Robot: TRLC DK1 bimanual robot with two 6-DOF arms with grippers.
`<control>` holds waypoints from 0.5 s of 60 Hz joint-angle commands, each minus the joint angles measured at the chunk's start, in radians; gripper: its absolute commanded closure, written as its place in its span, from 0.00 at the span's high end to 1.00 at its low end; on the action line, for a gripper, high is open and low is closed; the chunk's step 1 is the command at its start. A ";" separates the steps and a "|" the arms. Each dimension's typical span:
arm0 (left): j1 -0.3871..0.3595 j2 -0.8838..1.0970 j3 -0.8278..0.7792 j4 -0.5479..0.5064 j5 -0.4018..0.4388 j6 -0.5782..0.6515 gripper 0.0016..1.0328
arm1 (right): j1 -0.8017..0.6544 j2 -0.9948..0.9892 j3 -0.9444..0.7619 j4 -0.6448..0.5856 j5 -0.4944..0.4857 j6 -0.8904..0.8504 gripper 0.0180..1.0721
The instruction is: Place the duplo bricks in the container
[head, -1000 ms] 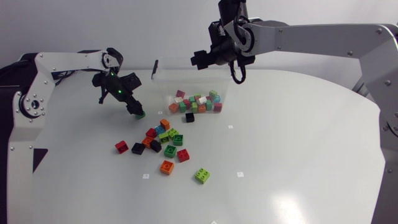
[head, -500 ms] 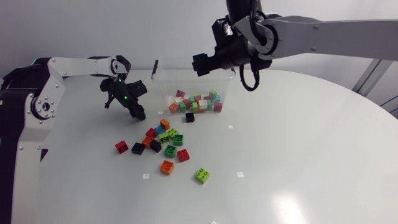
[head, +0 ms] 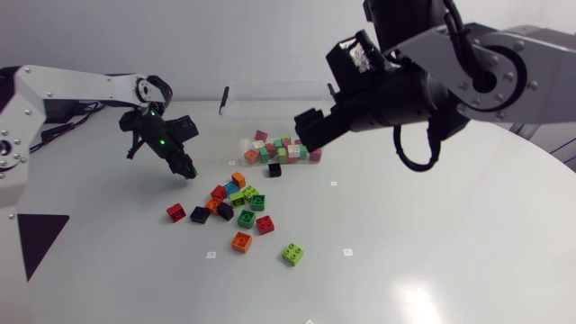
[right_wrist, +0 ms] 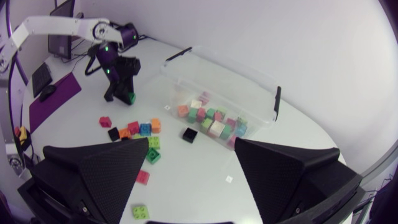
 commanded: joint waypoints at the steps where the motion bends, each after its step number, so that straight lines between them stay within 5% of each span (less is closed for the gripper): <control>1: -0.003 -0.126 -0.054 0.000 0.001 0.024 0.22 | 0.022 -0.033 -0.074 -0.021 0.000 -0.032 0.95; 30: -0.151 -0.419 -0.104 -0.043 0.016 -0.097 0.22 | 0.114 0.036 -0.226 -0.096 -0.031 -0.121 0.95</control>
